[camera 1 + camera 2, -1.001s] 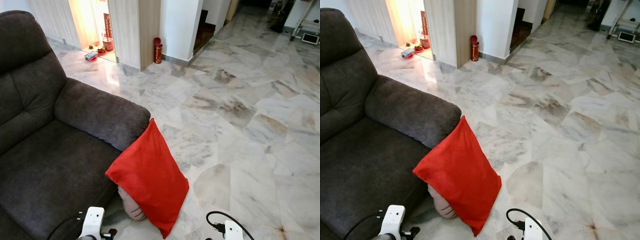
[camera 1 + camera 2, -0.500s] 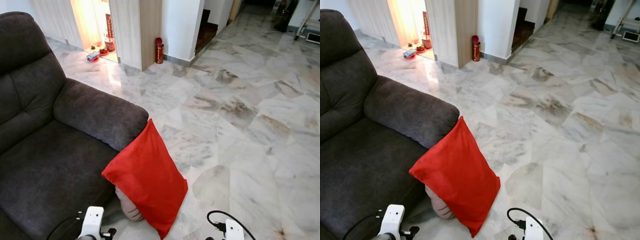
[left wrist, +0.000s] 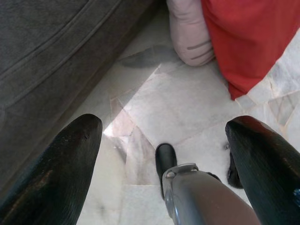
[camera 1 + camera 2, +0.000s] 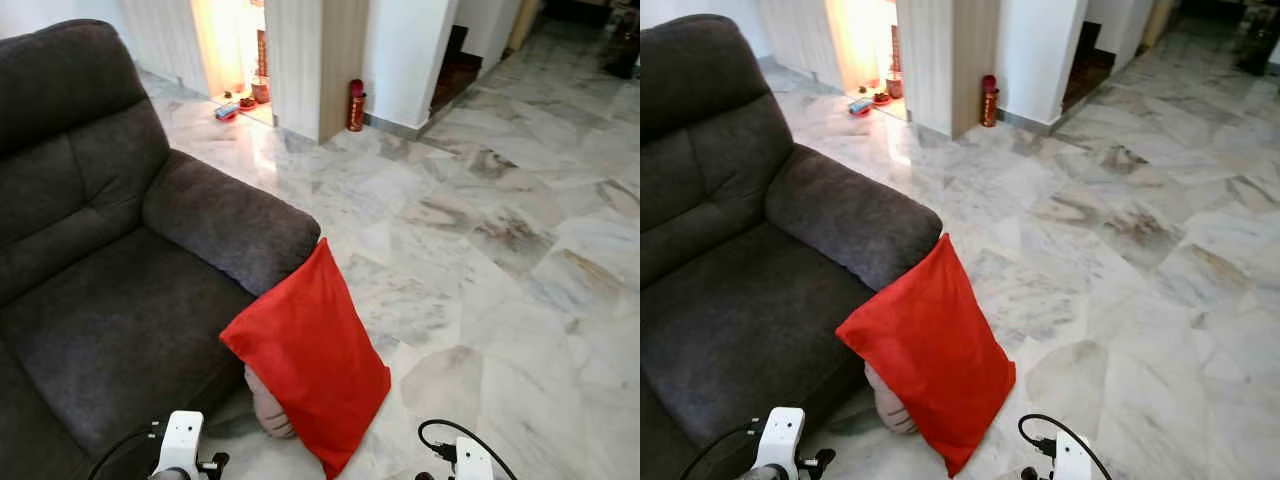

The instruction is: Move the pillow to the sofa from floor

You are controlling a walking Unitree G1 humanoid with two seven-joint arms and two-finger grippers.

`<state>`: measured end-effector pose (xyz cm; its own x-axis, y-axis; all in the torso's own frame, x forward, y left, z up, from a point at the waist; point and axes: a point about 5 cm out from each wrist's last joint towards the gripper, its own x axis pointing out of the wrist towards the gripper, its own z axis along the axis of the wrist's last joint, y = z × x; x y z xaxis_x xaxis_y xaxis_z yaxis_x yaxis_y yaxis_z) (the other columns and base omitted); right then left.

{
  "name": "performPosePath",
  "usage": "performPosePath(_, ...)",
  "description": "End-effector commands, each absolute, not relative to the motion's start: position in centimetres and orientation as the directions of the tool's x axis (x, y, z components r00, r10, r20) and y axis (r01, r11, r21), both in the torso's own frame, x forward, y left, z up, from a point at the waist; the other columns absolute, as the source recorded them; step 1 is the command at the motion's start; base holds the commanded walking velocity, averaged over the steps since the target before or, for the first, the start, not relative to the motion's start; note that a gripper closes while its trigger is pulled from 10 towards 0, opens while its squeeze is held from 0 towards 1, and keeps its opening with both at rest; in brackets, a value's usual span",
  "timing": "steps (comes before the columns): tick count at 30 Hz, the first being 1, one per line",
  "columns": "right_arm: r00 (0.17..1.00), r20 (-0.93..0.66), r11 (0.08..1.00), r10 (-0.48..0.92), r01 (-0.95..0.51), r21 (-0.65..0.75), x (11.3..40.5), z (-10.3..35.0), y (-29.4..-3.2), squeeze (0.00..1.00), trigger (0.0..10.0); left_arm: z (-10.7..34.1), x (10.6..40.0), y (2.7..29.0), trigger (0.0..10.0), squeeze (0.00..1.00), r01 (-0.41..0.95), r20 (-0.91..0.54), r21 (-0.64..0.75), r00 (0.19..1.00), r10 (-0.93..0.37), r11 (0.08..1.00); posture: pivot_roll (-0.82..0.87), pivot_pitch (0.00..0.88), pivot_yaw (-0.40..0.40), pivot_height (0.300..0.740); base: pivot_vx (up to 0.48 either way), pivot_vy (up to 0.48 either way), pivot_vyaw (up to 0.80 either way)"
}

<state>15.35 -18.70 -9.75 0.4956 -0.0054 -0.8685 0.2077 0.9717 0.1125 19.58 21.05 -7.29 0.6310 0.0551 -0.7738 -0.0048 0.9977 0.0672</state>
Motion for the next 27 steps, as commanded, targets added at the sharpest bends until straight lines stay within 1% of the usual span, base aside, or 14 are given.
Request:
performPosePath(1, 0.497, -0.868, 0.971, -0.01, 0.212, 0.11, 15.3, -9.7, -18.8, 0.0, 10.0, -7.1, 19.9, 21.2, 10.0, 0.0, -0.019, -0.76, 0.067, 0.646, 0.064, 0.998, -0.03, 0.0, -0.042, 0.74, 0.0, 0.0, 0.0)
performPosePath(8, 0.497, -0.868, 0.972, -0.01, 0.208, 0.108, 15.4, -9.7, -18.8, 0.0, 10.0, -6.7, 20.3, 21.5, 10.0, 0.0, -0.036, -0.741, 0.075, 0.666, 0.079, 0.997, -0.03, 0.0, -0.044, 0.74, 0.0, 0.0, 0.0)
performPosePath(19, 0.496, -0.868, 0.974, -0.008, 0.199, 0.105, 15.4, -9.7, -18.9, 0.0, 10.0, -6.4, 20.9, 21.4, 10.0, 0.0, -0.043, -0.725, 0.075, 0.684, 0.084, 0.996, -0.03, 0.0, -0.047, 0.74, 0.256, 0.0, 0.0)
performPosePath(27, 0.496, -0.868, 0.975, -0.008, 0.195, 0.103, 15.4, -9.7, -18.9, 0.0, 10.0, -6.4, 21.0, 21.1, 10.0, 0.0, -0.04, -0.721, 0.07, 0.689, 0.078, 0.997, -0.03, 0.0, -0.049, 0.74, 0.314, 0.0, 0.0)
